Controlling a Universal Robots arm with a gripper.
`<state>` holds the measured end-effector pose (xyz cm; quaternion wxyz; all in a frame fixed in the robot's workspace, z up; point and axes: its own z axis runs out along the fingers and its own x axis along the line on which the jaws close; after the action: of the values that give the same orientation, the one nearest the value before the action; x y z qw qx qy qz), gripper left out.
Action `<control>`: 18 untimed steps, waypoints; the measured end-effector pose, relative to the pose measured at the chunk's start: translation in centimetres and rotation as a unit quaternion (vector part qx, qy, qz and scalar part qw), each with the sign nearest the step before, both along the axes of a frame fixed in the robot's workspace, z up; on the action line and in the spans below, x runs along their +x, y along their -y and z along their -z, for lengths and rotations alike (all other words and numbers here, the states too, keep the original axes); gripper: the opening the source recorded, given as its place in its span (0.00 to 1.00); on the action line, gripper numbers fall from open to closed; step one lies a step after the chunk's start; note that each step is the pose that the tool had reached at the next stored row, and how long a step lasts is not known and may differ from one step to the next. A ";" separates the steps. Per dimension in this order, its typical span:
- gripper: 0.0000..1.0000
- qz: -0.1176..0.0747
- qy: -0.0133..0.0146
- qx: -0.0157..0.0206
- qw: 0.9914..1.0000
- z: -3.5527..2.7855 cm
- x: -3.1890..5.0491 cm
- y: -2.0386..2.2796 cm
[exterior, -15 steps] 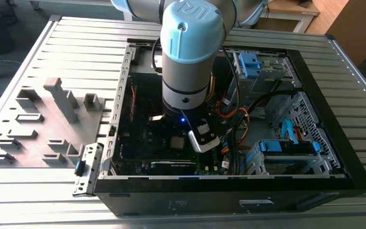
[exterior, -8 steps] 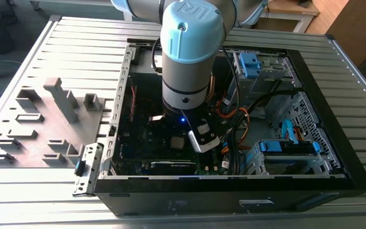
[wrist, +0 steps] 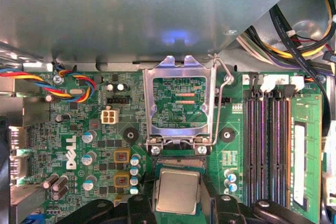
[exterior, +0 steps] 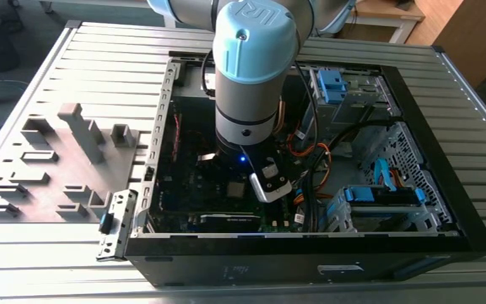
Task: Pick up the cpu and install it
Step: 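Place the cpu into insertion slot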
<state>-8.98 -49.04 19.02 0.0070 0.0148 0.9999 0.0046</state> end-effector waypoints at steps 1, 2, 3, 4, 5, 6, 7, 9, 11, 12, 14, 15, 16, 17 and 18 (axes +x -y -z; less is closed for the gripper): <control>0.44 0.000 0.000 0.000 1.000 0.00 0.00 0.00; 0.44 0.000 0.000 0.000 1.000 0.00 0.00 0.00; 0.44 0.000 0.000 0.000 1.000 -0.01 0.00 0.00; 0.44 0.000 0.000 0.000 1.000 -0.06 0.00 -0.01; 0.44 0.000 0.000 0.001 1.000 -0.10 0.01 -0.01; 0.44 0.000 0.000 0.001 1.000 -0.16 0.01 -0.01; 0.44 0.000 0.000 0.001 1.000 -0.27 0.01 0.00; 0.44 -0.001 0.000 0.002 1.000 -0.46 0.00 0.00; 0.44 -0.001 0.000 0.003 1.000 -0.59 0.00 -0.01; 0.44 -0.001 0.000 0.003 1.000 -0.59 0.00 -0.01; 0.44 -0.004 0.000 0.003 1.000 -0.59 0.00 0.00; 0.44 -0.009 0.000 0.003 1.000 -0.59 0.00 0.00; 0.44 -0.015 0.000 0.003 1.000 -0.59 0.00 0.00; 0.44 -0.023 0.000 0.003 1.000 -0.58 0.00 0.00; 0.44 -0.031 0.000 0.003 1.000 -0.58 0.00 0.00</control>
<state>-8.98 -49.04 19.59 0.0072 -0.0161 0.9998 0.0075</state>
